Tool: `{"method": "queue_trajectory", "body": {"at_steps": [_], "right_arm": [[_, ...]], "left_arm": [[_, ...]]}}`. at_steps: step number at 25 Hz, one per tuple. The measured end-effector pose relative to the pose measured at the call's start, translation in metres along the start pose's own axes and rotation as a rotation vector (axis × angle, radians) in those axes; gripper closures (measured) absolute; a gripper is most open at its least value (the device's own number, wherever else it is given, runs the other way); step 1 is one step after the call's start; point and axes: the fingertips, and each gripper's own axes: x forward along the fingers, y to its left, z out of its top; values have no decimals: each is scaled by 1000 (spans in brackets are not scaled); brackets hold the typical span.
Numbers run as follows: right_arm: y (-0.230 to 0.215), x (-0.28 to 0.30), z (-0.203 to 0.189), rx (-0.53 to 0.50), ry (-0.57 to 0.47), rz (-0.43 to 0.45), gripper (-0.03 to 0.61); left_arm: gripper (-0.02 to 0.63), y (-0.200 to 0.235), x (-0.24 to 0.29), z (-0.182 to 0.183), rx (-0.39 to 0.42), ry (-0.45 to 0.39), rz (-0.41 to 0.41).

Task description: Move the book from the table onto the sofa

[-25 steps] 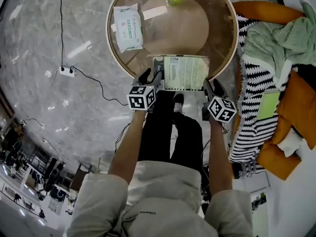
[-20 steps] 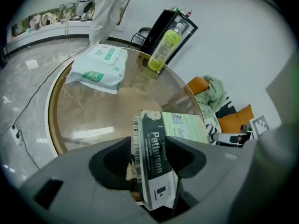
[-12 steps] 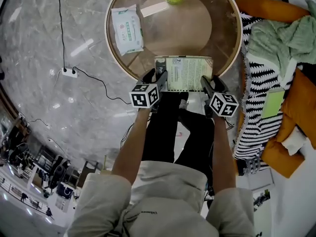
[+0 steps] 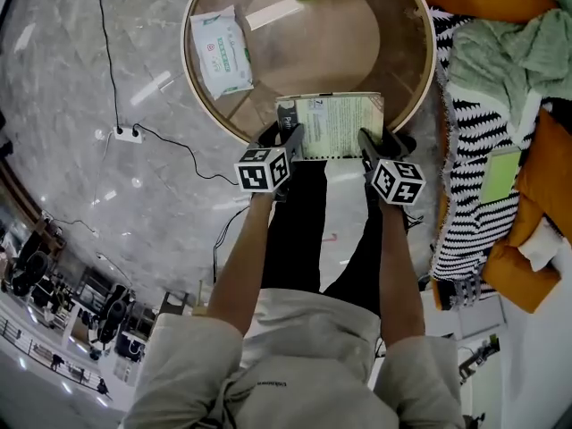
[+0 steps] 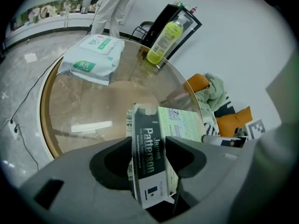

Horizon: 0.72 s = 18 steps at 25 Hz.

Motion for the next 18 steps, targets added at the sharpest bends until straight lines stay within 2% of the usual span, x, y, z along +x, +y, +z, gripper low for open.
{"method": "queue_trajectory", "body": {"at_steps": [5,8,14,18], "right_arm": [[-1,-2,0,-46,17,-26,333],[-5,-8,6,-46,-12,-42,333],[-31,-40,25,-30,-95,-78,333],[-59,-82,35,9,-146,-112,333]], "left_arm": [[391,-2,1,-2,-52,-10,-3],[391,-10,0,8,-78,-57,1],[391,-55,6,28,0,-92,6],[391,-107,9,36,64,-87,-14]]}}
